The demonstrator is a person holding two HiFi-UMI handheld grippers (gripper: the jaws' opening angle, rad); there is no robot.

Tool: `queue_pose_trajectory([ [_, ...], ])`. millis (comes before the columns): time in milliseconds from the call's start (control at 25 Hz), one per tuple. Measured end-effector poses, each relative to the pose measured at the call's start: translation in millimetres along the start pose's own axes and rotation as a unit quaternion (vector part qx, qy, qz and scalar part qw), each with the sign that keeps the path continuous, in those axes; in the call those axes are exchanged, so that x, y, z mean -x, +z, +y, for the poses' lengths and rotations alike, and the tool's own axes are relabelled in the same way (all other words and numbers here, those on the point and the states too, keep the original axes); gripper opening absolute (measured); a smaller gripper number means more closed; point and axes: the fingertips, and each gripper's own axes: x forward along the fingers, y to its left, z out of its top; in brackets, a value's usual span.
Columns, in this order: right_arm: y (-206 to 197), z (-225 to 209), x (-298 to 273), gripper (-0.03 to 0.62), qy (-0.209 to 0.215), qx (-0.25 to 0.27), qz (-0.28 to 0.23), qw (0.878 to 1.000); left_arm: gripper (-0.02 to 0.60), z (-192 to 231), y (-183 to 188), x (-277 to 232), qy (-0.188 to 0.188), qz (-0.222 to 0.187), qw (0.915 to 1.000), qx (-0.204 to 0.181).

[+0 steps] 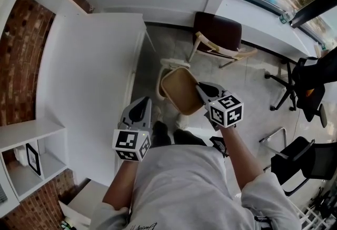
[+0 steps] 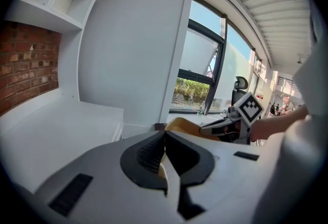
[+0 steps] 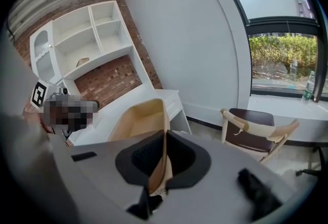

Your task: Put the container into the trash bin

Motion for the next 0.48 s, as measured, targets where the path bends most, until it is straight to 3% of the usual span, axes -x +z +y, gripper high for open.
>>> queue_pose_trajectory([
  [480,6.7,-10.9,-30.8,0.035,-0.033,-0.016,0.01,0.999,0.015,34.0,-2.7,-21.2,-0.042,0.022,0.9988,-0.009],
])
